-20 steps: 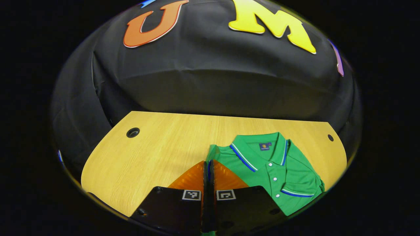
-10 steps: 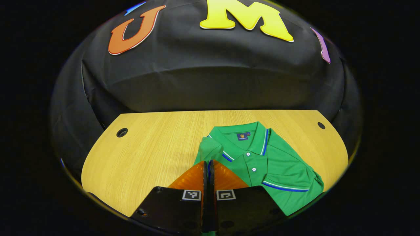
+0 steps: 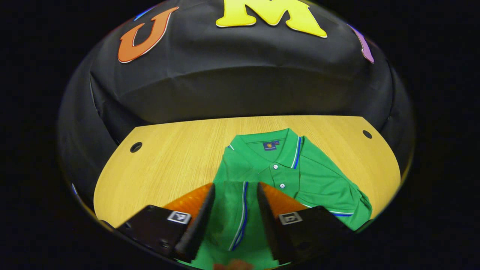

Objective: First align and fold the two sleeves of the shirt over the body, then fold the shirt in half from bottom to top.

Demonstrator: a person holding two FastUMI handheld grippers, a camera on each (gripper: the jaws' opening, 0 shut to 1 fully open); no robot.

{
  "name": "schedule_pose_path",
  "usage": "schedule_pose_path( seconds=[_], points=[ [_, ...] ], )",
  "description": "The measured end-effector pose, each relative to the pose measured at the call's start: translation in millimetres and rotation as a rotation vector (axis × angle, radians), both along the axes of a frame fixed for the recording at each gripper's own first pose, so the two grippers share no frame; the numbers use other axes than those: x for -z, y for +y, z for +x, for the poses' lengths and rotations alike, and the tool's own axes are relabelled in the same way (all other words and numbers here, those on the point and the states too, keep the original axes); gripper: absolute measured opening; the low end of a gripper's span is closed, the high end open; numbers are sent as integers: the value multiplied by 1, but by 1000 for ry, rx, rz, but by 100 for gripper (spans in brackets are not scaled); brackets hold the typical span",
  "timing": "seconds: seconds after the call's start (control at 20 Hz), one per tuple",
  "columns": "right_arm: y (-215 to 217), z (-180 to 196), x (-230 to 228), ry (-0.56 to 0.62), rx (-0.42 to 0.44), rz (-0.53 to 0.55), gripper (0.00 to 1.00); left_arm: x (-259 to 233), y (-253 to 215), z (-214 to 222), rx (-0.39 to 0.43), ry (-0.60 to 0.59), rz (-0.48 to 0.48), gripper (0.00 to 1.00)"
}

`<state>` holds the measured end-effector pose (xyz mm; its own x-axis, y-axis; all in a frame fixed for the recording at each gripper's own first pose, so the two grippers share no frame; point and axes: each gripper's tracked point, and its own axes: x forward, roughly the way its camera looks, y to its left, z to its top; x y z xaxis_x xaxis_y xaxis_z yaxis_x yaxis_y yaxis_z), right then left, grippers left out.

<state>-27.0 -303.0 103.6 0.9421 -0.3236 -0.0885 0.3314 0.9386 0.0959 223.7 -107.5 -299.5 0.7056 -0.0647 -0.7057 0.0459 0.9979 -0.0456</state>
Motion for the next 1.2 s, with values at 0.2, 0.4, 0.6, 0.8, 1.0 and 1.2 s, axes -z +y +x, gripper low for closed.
schedule_pose_path(
  seconds=[0.2, 0.4, 0.6, 0.8, 1.0, 1.2],
  points=[
    [9, 5, 7, 10, -31, -7, 96, -11, -2, -11, 11, -13, -10, 100],
    [25, 12, 28, 36, -98, -16, 93, -40, 11, -31, 3, -65, -3, 100],
    [47, 23, 55, 60, -188, -38, 93, -86, 36, -65, -9, -136, -10, 100],
    [70, 18, 77, 62, -244, -49, 93, -145, 63, -110, -55, -240, -37, 100],
    [90, 2, 97, 60, -268, -43, 93, -185, 85, -172, -97, -316, -49, 100],
    [114, -21, 133, 119, -313, -50, 93, -193, 96, -240, -95, -306, -32, 100]
  ],
)
